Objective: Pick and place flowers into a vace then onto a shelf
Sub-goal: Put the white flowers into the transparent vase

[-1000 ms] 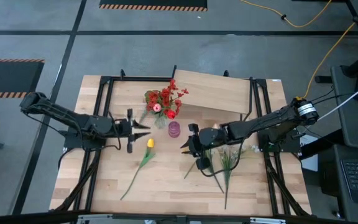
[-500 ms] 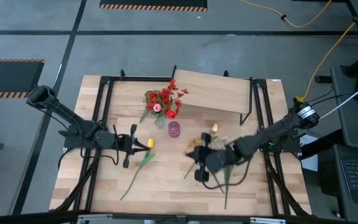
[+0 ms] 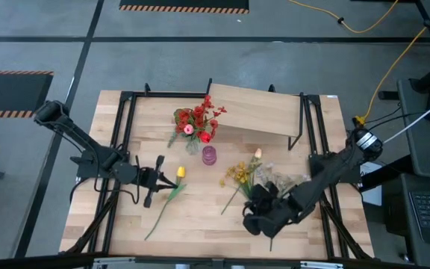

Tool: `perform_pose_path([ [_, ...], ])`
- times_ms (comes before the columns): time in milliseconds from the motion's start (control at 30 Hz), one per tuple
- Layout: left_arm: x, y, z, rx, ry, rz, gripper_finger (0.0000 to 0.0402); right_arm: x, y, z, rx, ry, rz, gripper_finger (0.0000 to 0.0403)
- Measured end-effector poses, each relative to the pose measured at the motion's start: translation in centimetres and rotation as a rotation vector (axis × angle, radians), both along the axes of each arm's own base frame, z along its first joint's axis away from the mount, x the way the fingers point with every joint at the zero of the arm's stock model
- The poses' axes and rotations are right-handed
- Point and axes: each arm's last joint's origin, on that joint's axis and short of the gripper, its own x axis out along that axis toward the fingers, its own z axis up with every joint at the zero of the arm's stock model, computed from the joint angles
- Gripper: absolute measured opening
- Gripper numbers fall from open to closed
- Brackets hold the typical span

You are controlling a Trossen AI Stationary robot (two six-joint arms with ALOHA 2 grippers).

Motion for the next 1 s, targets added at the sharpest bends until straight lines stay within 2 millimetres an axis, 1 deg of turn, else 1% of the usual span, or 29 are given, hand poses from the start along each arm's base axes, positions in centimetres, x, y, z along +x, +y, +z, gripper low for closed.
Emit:
perform_pose_path([
  [67,-0.1,-0.1,-0.1,0.014,0.004,-0.008,0.0001,-0.3,0.7,-0.2,-0.008,0.076,-0.031,0.0001],
  [200,-0.1,-0.1,-0.2,0.027,0.018,-0.011,0.0003,-0.2,2.1,0.4,0.022,0.256,-0.141,0.0001],
  [267,-0.2,0.0,-0.4,0.038,0.035,-0.011,0.0002,0.0,2.9,0.3,0.018,0.352,-0.203,0.0000],
  [367,-0.2,0.0,-0.5,0.047,0.048,-0.011,0.0001,-0.2,4.0,0.5,0.007,0.427,-0.274,0.0001],
  [500,-0.3,0.0,-0.6,0.048,0.058,-0.009,0.0005,-0.6,5.6,0.7,0.033,0.420,-0.323,0.0007],
  [633,-0.3,0.1,-0.8,0.059,0.075,-0.009,0.0004,-1.6,6.5,0.8,0.084,0.393,-0.416,0.0010],
  [833,-0.4,0.1,-1.0,0.068,0.092,-0.009,0.0002,-3.3,7.3,-0.4,0.097,0.382,-0.538,0.0011],
  [900,-0.4,0.1,-1.0,0.059,0.093,-0.006,0.0004,-3.8,7.6,-0.7,0.096,0.380,-0.554,0.0012],
  [1000,-0.4,0.1,-1.0,0.034,0.097,0.001,0.0005,-4.5,7.6,-1.2,0.077,0.367,-0.588,0.0027],
])
